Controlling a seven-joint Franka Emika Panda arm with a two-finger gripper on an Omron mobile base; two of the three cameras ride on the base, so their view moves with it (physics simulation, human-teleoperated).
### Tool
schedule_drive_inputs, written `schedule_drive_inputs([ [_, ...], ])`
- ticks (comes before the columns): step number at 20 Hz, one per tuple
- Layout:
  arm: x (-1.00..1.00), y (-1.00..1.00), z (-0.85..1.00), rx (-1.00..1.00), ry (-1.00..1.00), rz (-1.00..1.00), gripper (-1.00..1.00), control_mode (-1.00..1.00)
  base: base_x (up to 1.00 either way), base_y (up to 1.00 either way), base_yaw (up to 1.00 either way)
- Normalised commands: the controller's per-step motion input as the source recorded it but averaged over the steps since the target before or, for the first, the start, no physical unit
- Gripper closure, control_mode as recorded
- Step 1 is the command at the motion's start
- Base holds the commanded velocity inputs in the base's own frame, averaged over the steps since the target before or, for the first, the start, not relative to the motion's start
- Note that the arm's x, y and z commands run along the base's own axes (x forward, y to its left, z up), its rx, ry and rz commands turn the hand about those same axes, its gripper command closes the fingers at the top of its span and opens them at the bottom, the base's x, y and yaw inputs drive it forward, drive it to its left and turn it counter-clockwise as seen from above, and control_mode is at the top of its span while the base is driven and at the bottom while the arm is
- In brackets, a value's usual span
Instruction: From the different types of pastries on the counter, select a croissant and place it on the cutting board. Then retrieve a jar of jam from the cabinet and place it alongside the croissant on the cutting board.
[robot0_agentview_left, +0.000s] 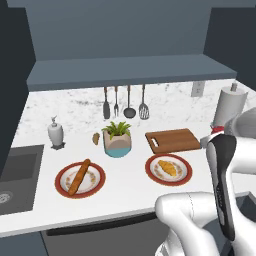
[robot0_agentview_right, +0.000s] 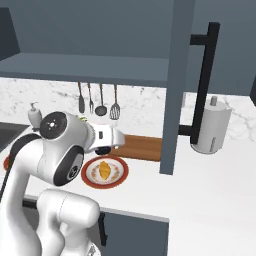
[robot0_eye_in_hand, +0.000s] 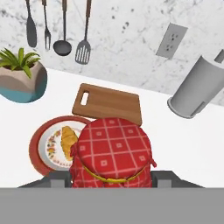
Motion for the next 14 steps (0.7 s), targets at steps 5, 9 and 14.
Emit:
schedule_drive_inputs([
  [5, 0.67, -0.01, -0.36, -0.01, -0.01, 0.0, 1.0, -1.0, 0.0, 0.0, 0.0],
  [9, 0.64, -0.03, -0.54, -0.01, -0.11, -0.01, 1.0, -1.0, 0.0, 0.0, 0.0],
  [14, 0.6, 0.0, -0.65, 0.0, -0.05, 0.0, 1.0, -1.0, 0.0, 0.0, 0.0],
])
